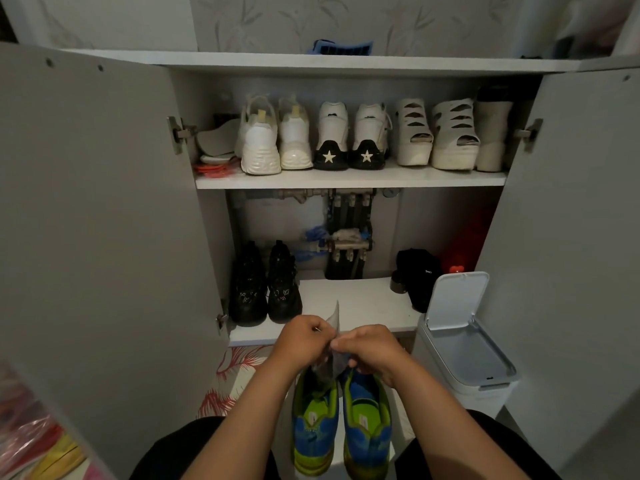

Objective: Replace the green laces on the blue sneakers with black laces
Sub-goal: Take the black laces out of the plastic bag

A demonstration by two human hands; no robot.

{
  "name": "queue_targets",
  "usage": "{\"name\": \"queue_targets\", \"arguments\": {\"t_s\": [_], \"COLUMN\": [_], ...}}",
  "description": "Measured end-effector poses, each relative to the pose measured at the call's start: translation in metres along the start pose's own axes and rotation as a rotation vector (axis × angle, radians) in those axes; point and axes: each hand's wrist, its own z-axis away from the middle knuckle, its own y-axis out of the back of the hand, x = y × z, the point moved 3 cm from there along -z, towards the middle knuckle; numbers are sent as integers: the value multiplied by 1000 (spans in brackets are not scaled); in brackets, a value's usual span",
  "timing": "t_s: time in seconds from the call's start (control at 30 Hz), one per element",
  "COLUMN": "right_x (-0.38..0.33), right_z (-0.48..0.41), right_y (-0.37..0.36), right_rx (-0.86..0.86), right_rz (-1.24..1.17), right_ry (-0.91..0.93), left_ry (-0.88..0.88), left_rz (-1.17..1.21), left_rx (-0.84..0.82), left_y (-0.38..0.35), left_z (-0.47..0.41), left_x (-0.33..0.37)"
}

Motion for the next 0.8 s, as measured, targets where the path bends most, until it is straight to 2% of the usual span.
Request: {"name": "queue_targets", "arguments": {"t_s": [0.13, 0.27, 0.4, 0.47, 0.57, 0.67, 0.8], "right_x": [2, 5, 10, 9, 4, 8, 15], "right_z": [-5, -13, -19, -21, -21, -23, -25], "right_y": [-4, 1, 10, 9, 2, -6, -1], "right_rx": [0, 170, 325, 299, 140, 9, 86], "right_rz": [-56, -74, 47, 177, 422, 504, 538], "right_ry": [-47, -74, 71, 223, 367, 326, 221], "left_ry": [76, 101, 39, -8, -98, -140, -90], "left_rz": [-47, -289, -221, -233, -235, -214, -229], "left_rx": [70, 183, 183, 140, 72, 19, -43], "left_y": [1, 10, 19, 19, 14, 12, 18], "left_z": [-1, 0, 3, 4, 6, 5, 4], "left_x": [0, -3, -4, -3, 0, 0, -10]}}
